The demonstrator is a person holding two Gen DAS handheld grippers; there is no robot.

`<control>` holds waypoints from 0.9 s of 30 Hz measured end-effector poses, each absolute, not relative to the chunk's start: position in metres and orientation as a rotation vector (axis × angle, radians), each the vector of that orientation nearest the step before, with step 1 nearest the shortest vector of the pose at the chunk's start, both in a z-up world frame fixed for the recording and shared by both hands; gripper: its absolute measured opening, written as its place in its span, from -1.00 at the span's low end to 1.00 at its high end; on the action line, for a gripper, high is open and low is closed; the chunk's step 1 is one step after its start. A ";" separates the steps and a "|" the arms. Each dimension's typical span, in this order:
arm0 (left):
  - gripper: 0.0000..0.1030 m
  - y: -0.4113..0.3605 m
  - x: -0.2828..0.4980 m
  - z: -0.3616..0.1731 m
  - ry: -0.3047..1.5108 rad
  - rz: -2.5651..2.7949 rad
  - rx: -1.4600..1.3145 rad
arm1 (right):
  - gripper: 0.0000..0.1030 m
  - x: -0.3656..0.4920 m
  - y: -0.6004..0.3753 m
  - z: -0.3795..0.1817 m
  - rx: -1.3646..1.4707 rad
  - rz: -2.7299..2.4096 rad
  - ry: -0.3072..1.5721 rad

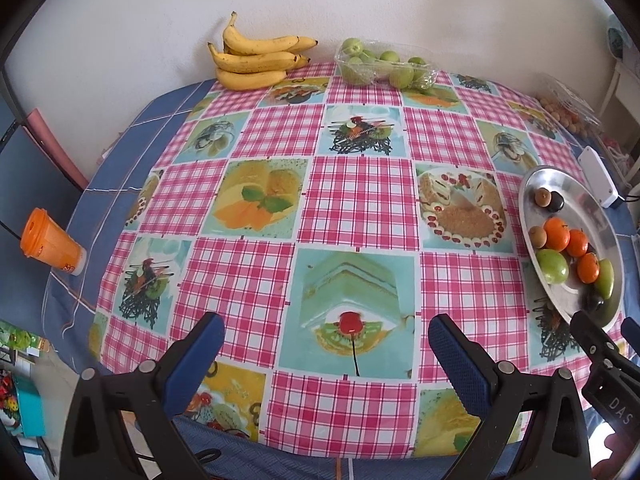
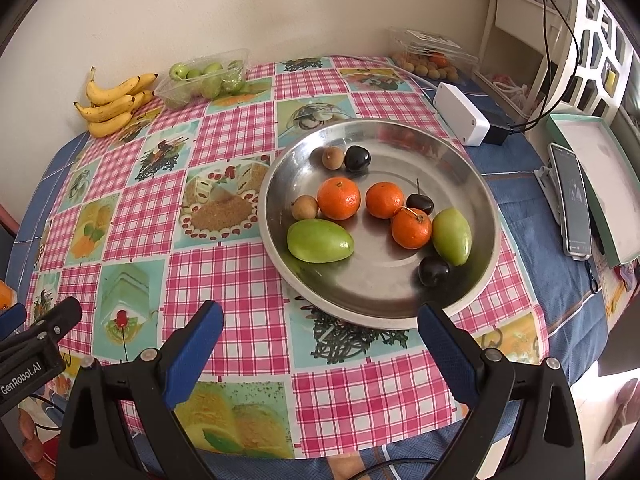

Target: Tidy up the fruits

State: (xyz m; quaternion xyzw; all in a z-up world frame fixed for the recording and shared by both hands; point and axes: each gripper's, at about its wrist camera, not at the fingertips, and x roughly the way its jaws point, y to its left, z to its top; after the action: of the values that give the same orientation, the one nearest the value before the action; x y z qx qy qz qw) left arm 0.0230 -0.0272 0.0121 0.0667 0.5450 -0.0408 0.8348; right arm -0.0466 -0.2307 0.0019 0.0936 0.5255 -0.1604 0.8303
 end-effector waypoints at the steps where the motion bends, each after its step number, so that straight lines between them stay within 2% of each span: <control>1: 1.00 -0.028 0.023 0.012 1.155 -0.087 0.144 | 0.90 -0.047 -0.231 0.002 0.199 -0.341 1.116; 27: 1.00 -0.025 0.025 0.006 1.190 -0.088 0.126 | 0.90 -0.046 -0.231 -0.001 0.203 -0.343 1.132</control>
State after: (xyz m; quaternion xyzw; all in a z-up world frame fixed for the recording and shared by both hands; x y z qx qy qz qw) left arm 0.0246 -0.0253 0.0063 0.0595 0.5600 -0.0413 0.8253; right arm -0.0457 -0.2308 -0.0012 0.0957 0.5325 -0.1615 0.8254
